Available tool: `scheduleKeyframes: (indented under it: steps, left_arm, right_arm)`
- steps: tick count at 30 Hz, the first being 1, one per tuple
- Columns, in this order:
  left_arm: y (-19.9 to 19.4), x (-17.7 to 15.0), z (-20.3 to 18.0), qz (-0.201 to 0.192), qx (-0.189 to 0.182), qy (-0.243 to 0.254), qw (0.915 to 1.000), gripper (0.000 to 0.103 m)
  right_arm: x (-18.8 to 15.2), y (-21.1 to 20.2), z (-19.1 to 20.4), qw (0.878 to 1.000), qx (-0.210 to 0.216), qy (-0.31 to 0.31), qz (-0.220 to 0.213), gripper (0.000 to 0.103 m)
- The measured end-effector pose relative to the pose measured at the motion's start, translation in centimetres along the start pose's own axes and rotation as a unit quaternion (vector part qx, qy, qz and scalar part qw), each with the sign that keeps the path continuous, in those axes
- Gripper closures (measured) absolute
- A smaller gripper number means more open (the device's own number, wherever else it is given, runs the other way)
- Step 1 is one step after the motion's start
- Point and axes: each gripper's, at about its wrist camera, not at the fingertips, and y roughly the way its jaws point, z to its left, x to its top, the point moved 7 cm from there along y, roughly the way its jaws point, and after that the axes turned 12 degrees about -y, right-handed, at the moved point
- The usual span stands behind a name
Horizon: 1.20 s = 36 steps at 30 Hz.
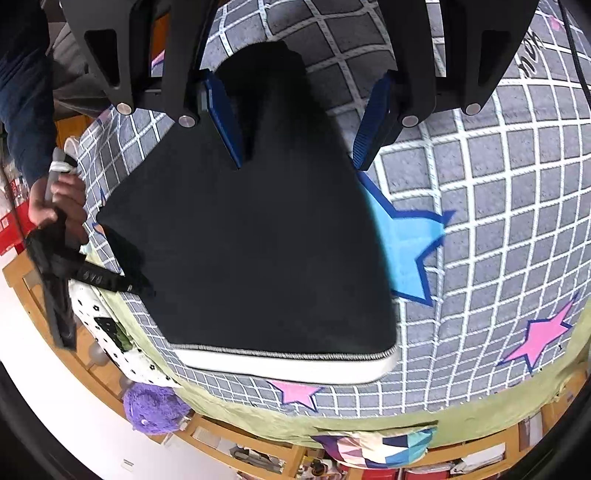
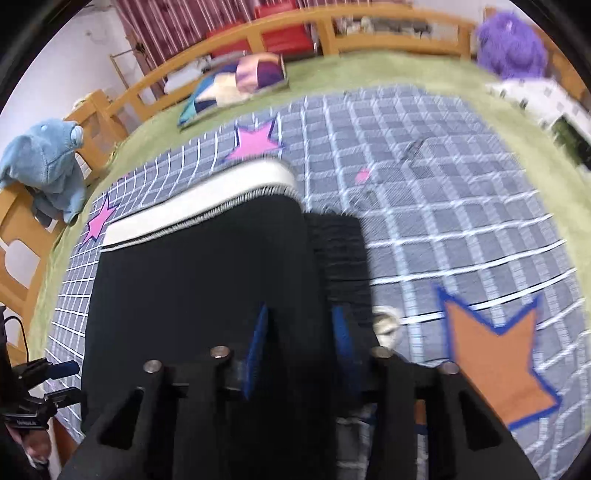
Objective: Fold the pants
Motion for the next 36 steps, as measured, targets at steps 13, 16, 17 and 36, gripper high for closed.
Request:
scheduleKeyframes:
  steps: [13,16,17,36]
  left_arm:
    - [1.2,3.1,0.5,-0.019,-0.021,-0.047,0.9985,0.044]
    - [2.3,3.7,0.6,-0.015,-0.032,-0.061,0.9975,0.044]
    - [2.8,3.9,0.5,-0.011,-0.033,-0.063,0.9974,0.044]
    - [7.8,6.0,0.6,-0.001,-0.054,-0.101,0.9935,0.073]
  right_arm:
    - [-1.8,-1.0,-3.9,0.999,0.012,0.030,-0.003,0.060]
    - [-1.6,0.0,-3.6,0.998,0.043,0.012,0.034,0.042]
    - [-1.7,0.5,-3.5,0.998,0.046,0.005,0.038,0.042]
    - [-0.5,6.1,-3.2,0.986,0.139,0.070,0.052,0.042]
